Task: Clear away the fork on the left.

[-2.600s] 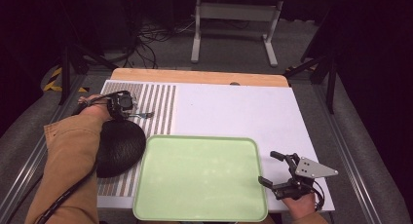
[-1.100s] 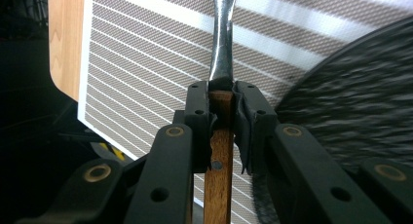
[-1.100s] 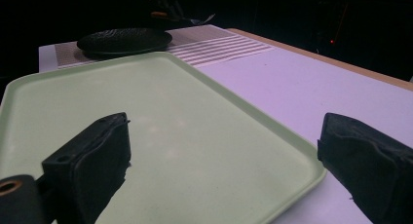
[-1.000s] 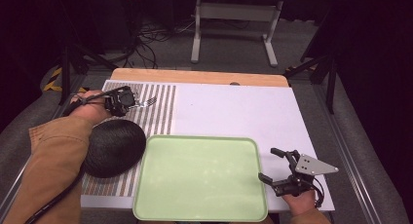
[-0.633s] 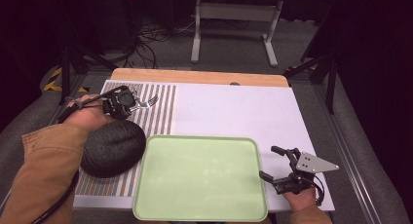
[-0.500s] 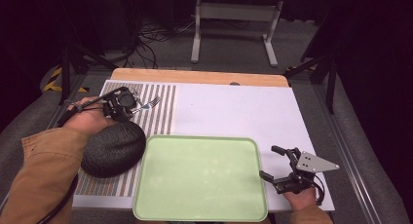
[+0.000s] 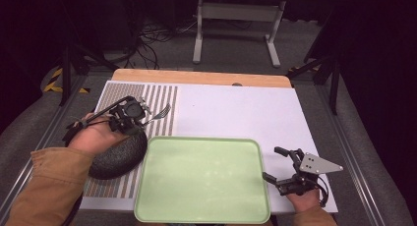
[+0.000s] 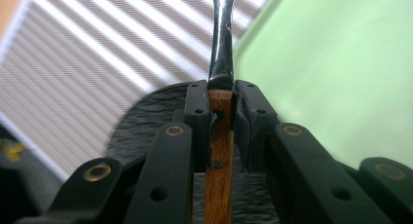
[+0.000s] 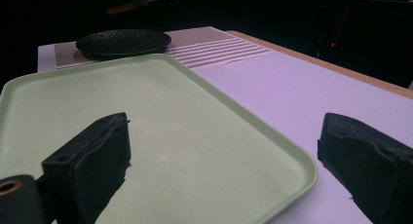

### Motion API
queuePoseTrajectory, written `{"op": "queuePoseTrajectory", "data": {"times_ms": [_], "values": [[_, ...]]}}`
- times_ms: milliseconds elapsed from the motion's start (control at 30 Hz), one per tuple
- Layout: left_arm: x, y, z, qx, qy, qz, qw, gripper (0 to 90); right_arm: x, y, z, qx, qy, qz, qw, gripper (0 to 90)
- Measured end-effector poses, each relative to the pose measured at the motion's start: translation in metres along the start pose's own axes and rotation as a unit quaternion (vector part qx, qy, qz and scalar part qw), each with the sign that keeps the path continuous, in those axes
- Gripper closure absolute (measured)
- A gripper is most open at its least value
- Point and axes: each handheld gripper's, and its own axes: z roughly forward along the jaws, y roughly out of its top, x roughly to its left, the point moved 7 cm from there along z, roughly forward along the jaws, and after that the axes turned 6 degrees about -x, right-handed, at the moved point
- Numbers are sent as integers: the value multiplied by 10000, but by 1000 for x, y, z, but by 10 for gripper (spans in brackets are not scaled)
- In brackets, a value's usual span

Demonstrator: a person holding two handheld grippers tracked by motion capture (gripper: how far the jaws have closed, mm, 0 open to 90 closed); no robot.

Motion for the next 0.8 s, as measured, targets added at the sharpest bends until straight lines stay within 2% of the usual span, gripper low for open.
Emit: {"op": "queuePoseTrajectory", "data": {"times_ms": [100, 167, 367, 433, 533, 800], "values": [[-10, -1, 5, -40, -161, -198, 9997, 777, 1, 0, 0, 0, 1, -13, 10000, 59], [-15, -1, 6, -62, -195, -276, 9994, 777, 1, 0, 0, -3, 11, -19, 10000, 59], [-32, -3, 5, -171, -333, -362, 9986, 777, 1, 0, 0, 0, 16, -14, 10000, 59], [-39, -4, 5, -204, -465, -378, 9980, 777, 1, 0, 1, 9, 26, -7, 10000, 58], [-46, -5, 9, -224, -526, -413, 9975, 777, 2, 0, 1, 15, 31, -17, 10000, 59], [-65, -10, 14, -331, -787, -576, 9947, 777, 2, 0, 1, 4, 44, 4, 10000, 58]]}}
